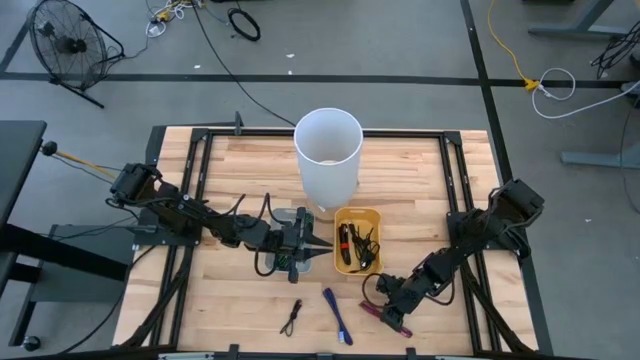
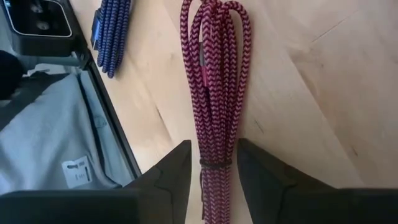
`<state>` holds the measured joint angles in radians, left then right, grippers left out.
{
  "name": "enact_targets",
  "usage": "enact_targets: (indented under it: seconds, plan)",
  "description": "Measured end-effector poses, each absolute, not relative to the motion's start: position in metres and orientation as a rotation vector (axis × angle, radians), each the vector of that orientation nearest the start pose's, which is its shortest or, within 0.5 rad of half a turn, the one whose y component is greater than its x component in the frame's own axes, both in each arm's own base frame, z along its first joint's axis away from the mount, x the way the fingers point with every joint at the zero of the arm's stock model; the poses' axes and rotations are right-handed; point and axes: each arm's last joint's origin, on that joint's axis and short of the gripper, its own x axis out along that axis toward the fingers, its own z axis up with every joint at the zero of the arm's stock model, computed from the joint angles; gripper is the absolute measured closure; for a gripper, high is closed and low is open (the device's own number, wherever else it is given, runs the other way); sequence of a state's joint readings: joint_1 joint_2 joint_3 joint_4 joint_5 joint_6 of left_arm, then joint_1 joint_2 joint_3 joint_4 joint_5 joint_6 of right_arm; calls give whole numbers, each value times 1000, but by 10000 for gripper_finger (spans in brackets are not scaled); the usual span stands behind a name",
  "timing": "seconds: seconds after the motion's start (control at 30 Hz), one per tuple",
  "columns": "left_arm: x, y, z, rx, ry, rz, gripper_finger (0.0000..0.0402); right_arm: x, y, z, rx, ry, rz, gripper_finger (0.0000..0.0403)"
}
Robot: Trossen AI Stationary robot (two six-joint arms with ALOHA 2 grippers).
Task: Pick & Place USB Port
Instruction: Put the pink charger cable into the gray bin
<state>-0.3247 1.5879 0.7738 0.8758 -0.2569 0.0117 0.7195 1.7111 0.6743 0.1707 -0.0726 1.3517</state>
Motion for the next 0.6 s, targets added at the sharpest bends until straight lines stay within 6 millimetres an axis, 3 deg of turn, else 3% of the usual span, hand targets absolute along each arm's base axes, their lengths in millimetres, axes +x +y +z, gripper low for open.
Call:
enact_targets:
  seconds: [0.2, 0.3, 0.4, 0.6]
  plan:
    - [317, -99, 236, -6, -60, -68, 344, 220, 195, 109, 856, 1170, 56, 279]
    - [317, -99, 236, -6, -60, -67, 344, 219, 195, 108, 846, 1179, 53, 315]
    - [317, -99, 236, -6, -60, -67, 344, 219, 195, 108, 819, 1188, 84, 378]
    - [317, -99, 236, -6, -60, -68, 344, 222, 197, 110, 795, 1158, 170, 396]
